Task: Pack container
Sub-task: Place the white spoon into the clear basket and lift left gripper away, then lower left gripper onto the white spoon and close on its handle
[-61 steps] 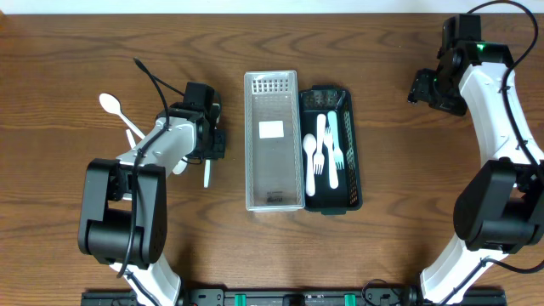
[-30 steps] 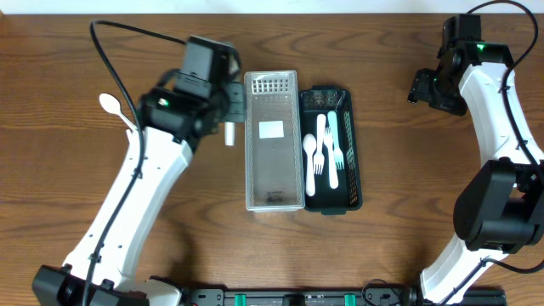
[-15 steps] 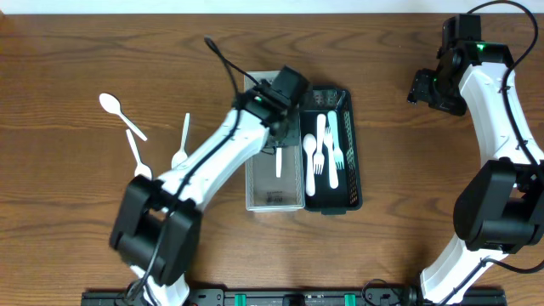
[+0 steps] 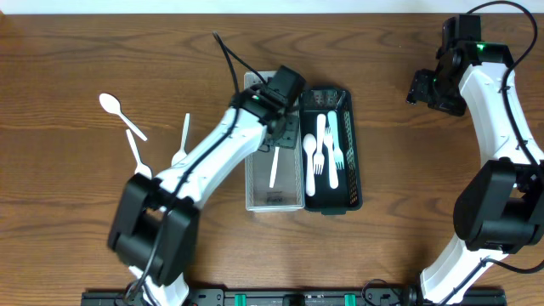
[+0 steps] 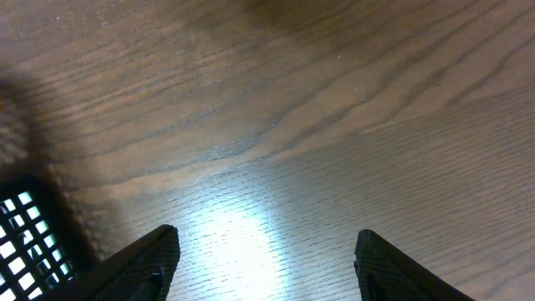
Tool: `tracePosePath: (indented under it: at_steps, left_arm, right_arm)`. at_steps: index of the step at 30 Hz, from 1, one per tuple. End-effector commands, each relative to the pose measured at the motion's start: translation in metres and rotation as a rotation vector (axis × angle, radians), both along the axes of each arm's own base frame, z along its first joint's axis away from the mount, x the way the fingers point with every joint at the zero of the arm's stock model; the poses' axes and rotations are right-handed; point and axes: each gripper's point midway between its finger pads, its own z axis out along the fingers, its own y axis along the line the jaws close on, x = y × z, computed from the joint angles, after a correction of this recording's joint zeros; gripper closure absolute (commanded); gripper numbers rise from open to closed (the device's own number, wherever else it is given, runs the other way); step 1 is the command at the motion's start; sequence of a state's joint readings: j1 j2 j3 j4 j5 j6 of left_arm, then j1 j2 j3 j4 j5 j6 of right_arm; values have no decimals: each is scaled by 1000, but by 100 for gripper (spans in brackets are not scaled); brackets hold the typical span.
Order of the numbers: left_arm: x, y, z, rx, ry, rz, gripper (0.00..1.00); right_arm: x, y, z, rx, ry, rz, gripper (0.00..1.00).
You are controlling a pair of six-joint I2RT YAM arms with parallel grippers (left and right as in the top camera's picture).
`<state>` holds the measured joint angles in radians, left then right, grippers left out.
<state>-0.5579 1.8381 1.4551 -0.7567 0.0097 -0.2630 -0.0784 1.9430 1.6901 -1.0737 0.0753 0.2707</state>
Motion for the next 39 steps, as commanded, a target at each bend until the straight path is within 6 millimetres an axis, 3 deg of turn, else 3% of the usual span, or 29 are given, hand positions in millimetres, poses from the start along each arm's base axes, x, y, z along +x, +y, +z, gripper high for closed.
tracePosePath:
  at_steps: [1, 5, 7, 9, 14, 18, 27, 32, 39]
  left_arm:
    - [16, 42, 72, 49, -196, 4, 19]
    - [16, 116, 118, 61, -272, 171, 4]
    - [15, 158, 128, 80, -278, 257, 0]
    - [12, 204, 126, 97, -250, 368, 1]
    - [15, 247, 92, 49, -142, 470, 1]
    - [21, 260, 49, 67, -30, 498, 1]
    - [23, 249, -50, 111, 219, 458, 0]
    - [19, 239, -80, 140, 291, 366, 2]
    - [11, 235, -108, 157, 366, 318, 5]
  right_arm:
    - [-1, 0, -6, 1, 17, 18, 29]
    - [-1, -1, -6, 1, 16, 16, 29]
    - [0, -1, -6, 1, 13, 15, 29]
    - [1, -1, -6, 1, 10, 15, 29]
    - [2, -1, -6, 1, 6, 15, 29]
    - [2, -1, -6, 1, 6, 15, 29]
    - [1, -1, -6, 1, 7, 14, 29]
    - [1, -1, -6, 1, 7, 15, 29]
    - [1, -1, -6, 1, 8, 14, 29]
